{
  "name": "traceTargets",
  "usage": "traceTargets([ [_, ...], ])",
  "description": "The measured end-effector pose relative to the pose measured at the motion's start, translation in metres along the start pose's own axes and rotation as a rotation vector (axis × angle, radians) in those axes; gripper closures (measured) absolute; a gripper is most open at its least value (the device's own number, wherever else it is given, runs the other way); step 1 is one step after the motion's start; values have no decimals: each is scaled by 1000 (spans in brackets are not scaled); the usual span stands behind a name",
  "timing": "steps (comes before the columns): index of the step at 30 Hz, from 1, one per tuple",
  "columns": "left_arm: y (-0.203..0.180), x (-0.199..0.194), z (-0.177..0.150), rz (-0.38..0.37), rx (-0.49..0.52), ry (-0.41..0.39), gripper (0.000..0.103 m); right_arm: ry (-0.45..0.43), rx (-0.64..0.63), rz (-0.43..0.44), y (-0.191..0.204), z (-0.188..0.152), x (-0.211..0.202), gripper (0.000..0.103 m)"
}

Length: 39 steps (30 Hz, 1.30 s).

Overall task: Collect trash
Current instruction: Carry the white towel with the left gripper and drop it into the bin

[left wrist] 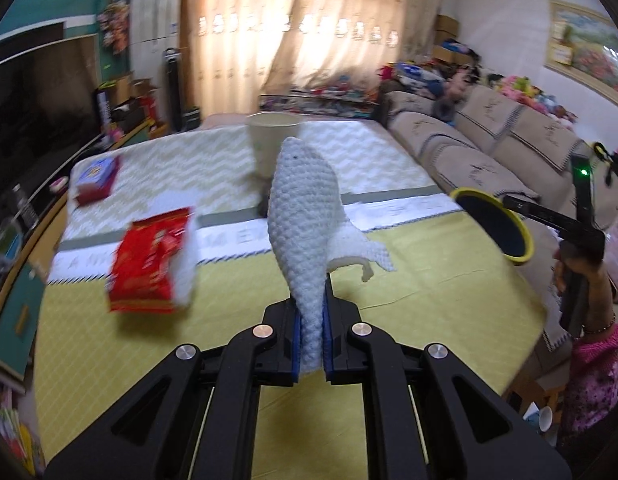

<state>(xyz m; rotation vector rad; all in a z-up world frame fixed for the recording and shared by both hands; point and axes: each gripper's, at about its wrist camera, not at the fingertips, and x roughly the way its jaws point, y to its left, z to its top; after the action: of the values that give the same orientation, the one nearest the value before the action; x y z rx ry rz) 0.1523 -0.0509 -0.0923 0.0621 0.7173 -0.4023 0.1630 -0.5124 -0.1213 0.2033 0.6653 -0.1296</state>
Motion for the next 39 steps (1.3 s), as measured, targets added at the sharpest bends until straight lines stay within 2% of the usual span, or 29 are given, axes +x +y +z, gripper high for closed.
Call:
traceTargets([
  [8,-52,37,37,-9,67,-11,94,-38,40,-34,-27,1,-18,42],
  [12,-84,63,58,-38,121,-7,94,-52,78,-68,-52,-3,-27,42],
  [22,-211,125,98,-205,298,20,94,-68,176,-148,-111,-18,-42,42],
  [30,-303,181,117,-307,366,88,94,-76,239,-196,-151,-31,-54,42],
  [33,-328,207,118,-315,389,113,92,-76,254,-201,-158,-35,-55,42],
  [35,-344,223,116,-312,403,125,77,-73,258,-203,-159,-38,-56,41],
  [36,-350,230,114,-307,409,135,43,-73,260,-202,-160,-38,-56,40],
  [37,-356,237,112,-294,418,145,18,-72,262,-201,-160,-37,-55,40],
  [39,-360,242,108,-275,415,139,17,-70,259,-198,-159,-36,-55,40],
])
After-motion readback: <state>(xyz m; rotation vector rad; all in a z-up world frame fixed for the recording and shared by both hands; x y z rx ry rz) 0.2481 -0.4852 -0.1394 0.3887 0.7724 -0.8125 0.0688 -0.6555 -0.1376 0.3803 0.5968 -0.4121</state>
